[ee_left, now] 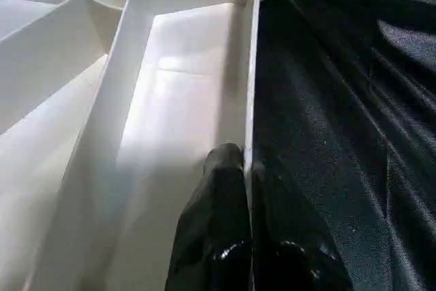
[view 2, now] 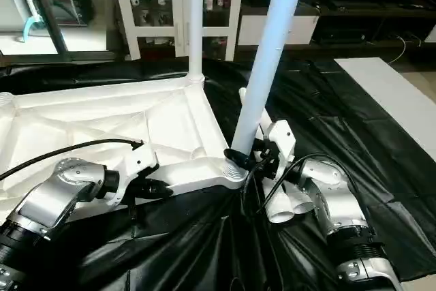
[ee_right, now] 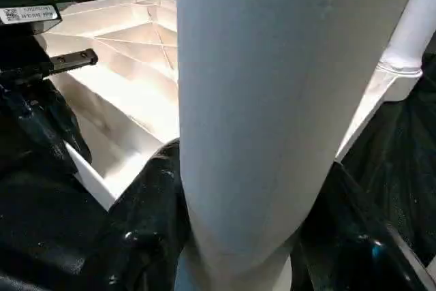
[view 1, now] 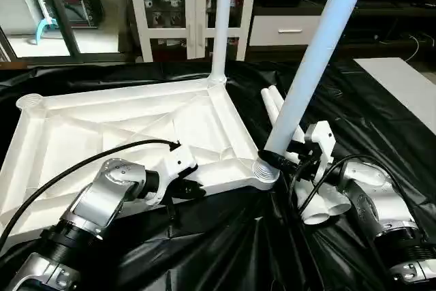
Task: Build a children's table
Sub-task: Insert table leg to table base
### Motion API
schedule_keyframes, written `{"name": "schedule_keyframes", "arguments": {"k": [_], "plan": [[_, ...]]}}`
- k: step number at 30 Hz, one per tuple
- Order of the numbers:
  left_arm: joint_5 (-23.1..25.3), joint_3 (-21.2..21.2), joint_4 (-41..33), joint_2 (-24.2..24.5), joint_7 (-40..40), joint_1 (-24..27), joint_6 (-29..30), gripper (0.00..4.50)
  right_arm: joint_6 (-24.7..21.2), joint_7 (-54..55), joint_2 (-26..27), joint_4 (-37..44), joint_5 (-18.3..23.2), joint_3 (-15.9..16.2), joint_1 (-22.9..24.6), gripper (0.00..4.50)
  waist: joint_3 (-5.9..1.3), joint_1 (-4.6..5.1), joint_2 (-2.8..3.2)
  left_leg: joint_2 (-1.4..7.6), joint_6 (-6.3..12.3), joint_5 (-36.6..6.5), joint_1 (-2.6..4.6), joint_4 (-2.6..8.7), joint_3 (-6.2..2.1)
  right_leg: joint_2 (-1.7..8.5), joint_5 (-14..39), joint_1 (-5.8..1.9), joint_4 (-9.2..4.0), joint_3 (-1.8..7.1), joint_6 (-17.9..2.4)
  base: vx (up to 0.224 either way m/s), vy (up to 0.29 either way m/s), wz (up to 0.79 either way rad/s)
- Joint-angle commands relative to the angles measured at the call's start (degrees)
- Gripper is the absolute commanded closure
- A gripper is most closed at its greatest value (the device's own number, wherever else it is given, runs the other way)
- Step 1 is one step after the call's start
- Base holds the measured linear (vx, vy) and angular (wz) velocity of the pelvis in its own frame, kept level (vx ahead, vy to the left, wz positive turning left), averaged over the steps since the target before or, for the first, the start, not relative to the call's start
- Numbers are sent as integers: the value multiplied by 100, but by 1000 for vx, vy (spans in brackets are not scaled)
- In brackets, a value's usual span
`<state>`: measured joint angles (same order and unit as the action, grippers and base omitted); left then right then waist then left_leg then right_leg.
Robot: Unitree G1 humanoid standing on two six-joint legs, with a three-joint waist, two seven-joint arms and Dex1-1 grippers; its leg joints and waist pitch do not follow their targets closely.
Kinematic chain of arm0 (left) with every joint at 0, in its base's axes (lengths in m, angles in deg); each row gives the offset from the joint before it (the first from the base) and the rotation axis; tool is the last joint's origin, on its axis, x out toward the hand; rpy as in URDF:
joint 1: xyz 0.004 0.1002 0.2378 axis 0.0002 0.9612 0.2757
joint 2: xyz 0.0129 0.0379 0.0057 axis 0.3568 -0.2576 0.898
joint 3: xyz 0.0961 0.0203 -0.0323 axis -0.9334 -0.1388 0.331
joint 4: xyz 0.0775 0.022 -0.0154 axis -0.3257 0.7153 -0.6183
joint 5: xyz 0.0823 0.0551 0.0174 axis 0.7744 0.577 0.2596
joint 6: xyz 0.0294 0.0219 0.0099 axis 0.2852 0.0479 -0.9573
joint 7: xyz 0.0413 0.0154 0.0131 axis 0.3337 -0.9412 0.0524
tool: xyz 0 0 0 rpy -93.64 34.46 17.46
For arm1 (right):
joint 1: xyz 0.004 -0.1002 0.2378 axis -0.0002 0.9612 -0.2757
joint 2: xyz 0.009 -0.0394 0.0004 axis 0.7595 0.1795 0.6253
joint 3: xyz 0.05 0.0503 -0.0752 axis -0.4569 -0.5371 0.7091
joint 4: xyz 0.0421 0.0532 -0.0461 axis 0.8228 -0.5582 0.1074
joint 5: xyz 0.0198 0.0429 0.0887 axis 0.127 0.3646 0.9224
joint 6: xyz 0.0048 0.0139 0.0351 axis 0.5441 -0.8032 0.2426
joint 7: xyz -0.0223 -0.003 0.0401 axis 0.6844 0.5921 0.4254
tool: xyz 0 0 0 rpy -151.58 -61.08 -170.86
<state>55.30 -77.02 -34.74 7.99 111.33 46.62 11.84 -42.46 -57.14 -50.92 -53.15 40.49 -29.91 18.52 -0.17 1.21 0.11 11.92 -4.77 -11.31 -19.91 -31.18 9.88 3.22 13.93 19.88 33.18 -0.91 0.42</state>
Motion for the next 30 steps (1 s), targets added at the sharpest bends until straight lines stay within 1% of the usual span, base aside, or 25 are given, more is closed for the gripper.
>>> {"name": "schedule_keyframes", "arguments": {"k": [1,2,3,4,5,6,7,8,9,10,12,13,14,15,16,17,18,19,20,22,23,25,27,29,30], "plan": [[-102,634,-185,-425,-1000,-423,49,450,-484,1127,482,-1440,-1228,806,192,266,-54,46,54,143,92,-1272,18,329,12,302,270,-8,-351,132,-1365,0,0,0],[32,740,-111,-757,-1647,-417,342,450,-392,2141,1045,-1658,-1312,646,-345,266,-30,118,40,122,-111,-1240,-38,358,-18,320,477,-15,-329,126,-1370,0,0,0],[142,819,-58,-1036,-2176,-414,580,450,-410,2929,1493,-1783,-1329,487,-741,266,-32,185,52,110,-321,-1404,-59,372,-58,334,927,-26,-321,119,-1278,0,0,0],[147,809,-55,-1056,-2187,-422,582,450,-410,2933,1500,-1775,-1331,491,-732,266,-75,223,18,93,-330,-1398,-43,331,-46,331,953,-26,-334,136,-1241,0,0,0],[148,794,-52,-1070,-2182,-426,581,450,-409,2941,1522,-1772,-1333,498,-725,266,-110,179,23,80,-184,-1178,-17,261,-15,316,564,-33,-327,166,-1230,0,0,0],[148,793,-51,-1071,-2182,-426,581,450,-409,2941,1523,-1772,-1333,499,-725,266,-111,168,27,75,-88,-1044,-31,242,3,301,282,-43,-314,175,-1249,0,0,0],[149,776,-40,-1085,-2177,-437,572,450,-412,2952,1554,-1770,-1333,507,-725,266,-98,141,45,66,65,-843,-71,232,9,287,-109,-67,-292,168,-1271,0,0,0],[154,778,-35,-1089,-2189,-442,571,450,-413,2962,1572,-1770,-1329,506,-730,266,-91,124,46,62,109,-821,-73,231,15,281,-172,-57,-290,162,-1265,0,0,0],[165,786,-28,-1090,-2214,-452,568,450,-411,2975,1588,-1776,-1329,503,-742,266,-97,103,62,72,181,-735,-70,223,17,285,-344,-68,-272,160,-1286,0,0,0],[175,796,-27,-1090,-2243,-459,572,450,-405,2991,1604,-1790,-1329,496,-756,266,-91,105,67,74,189,-742,-70,229,16,281,-342,-68,-272,154,-1293,0,0,0],[251,844,-52,-1139,-2371,-464,643,450,-315,3138,1714,-2001,-1413,386,-861,266,-76,117,79,81,166,-902,-54,241,18,280,-129,-44,-291,148,-1322,0,0,0],[310,870,-85,-1175,-2481,-465,704,450,-282,3286,1809,-2147,-1442,276,-939,266,-67,124,86,89,114,-1081,-43,252,17,287,146,-26,-309,150,-1316,0,0,0],[362,913,-118,-1227,-2636,-475,790,450,-376,3485,1968,-2272,-1293,22,-1027,266,-52,146,92,96,51,-1302,-35,271,11,294,475,-4,-323,154,-1315,0,0,0],[360,928,-123,-1249,-2688,-483,808,450,-453,3597,2027,-2298,-1196,-102,-1054,266,-50,148,96,101,9,-1419,-16,276,8,298,660,11,-343,161,-1280,0,0,0],[358,937,-125,-1261,-2717,-487,817,450,-499,3663,2061,-2313,-1139,-174,-1069,266,-51,151,96,99,-5,-1443,-17,278,7,294,673,9,-339,165,-1261,0,0,0],[348,950,-125,-1281,-2763,-495,828,450,-583,3773,2113,-2328,-1037,-295,-1091,266,-58,148,99,100,-15,-1407,-25,284,-5,284,596,-1,-329,157,-1225,0,0,0],[348,963,-125,-1328,-2850,-514,831,450,-669,3989,2196,-2386,-888,-482,-1130,266,-64,155,96,92,-4,-1308,-30,276,3,283,402,-4,-315,168,-1218,0,0,0],[361,976,-116,-1422,-2988,-552,831,450,-747,4286,2326,-2480,-665,-751,-1178,266,-70,153,102,90,2,-1269,-26,276,-1,282,325,-10,-304,166,-1226,0,0,0],[365,973,-112,-1447,-3019,-565,831,450,-753,4354,2359,-2509,-616,-811,-1191,266,-86,148,101,95,22,-1164,-23,262,2,284,99,-22,-284,163,-1245,0,0,0],[363,949,-119,-1468,-3009,-568,815,450,-744,4288,2376,-2495,-634,-770,-1181,266,-92,134,98,73,102,-889,-55,237,10,278,-282,-55,-259,155,-1279,0,0,0],[340,880,-138,-1452,-2919,-556,743,450,-675,4114,2404,-2495,-720,-733,-1184,266,-98,122,100,65,158,-777,-57,220,17,278,-440,-62,-251,155,-1300,0,0,0],[354,823,-141,-1367,-2802,-526,706,450,-662,4039,2398,-2509,-721,-815,-1217,266,-86,115,104,67,197,-777,-53,225,21,280,-420,-57,-257,149,-1323,0,0,0],[369,803,-132,-1315,-2747,-509,633,450,-649,4007,2378,-2523,-708,-876,-1243,266,-80,120,110,76,185,-883,-45,231,20,286,-212,-50,-267,150,-1334,0,0,0],[352,785,-124,-1244,-2646,-485,525,450,-645,3890,2341,-2510,-669,-953,-1280,266,-85,125,112,76,172,-913,-44,231,18,285,-153,-52,-267,152,-1339,0,0,0],[304,697,-214,-1065,-2361,-411,440,450,-651,3446,2178,-2219,-542,-942,-1285,266,-88,119,108,73,178,-880,-49,228,17,287,-191,-61,-262,150,-1342,0,0,0]]}}
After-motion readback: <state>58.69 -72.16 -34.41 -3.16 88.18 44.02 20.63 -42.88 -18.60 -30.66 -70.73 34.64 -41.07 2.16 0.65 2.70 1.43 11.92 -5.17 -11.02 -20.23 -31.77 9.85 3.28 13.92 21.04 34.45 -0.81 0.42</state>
